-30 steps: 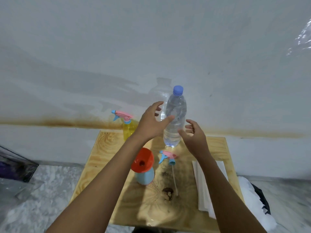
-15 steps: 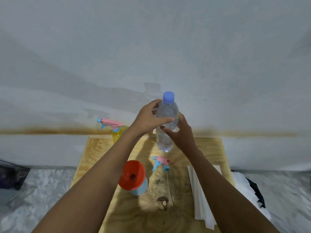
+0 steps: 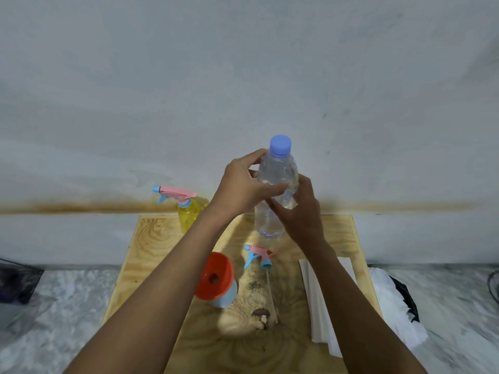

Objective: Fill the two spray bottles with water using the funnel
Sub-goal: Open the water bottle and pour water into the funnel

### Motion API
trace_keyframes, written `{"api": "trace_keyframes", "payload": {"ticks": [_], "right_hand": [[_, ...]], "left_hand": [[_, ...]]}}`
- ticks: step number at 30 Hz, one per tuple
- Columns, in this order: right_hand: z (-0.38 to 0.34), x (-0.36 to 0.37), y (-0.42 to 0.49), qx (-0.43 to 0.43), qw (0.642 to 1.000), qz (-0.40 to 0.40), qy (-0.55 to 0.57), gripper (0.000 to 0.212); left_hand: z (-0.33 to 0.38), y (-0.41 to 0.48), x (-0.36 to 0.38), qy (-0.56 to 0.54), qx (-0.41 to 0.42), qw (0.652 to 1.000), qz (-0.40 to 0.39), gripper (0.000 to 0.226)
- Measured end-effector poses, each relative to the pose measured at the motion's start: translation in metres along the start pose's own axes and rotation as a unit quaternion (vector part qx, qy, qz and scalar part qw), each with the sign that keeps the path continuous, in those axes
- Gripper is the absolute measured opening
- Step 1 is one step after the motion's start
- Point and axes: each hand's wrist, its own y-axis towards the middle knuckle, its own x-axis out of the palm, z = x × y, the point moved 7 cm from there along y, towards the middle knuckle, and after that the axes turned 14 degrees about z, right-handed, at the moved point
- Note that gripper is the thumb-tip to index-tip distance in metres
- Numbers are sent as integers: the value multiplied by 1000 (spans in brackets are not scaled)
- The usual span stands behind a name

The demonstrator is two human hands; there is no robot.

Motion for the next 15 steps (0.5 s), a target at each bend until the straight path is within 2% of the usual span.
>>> {"api": "trace_keyframes", "payload": {"ticks": [6, 15], "right_hand": [[-12, -38, -24, -20, 999, 32, -10, 67], [17, -64, -87, 22, 999, 23, -33, 66]], "left_hand": [[27, -30, 3, -3, 20, 999, -33, 46], [4, -90, 23, -25, -11, 997, -78, 40]]}}
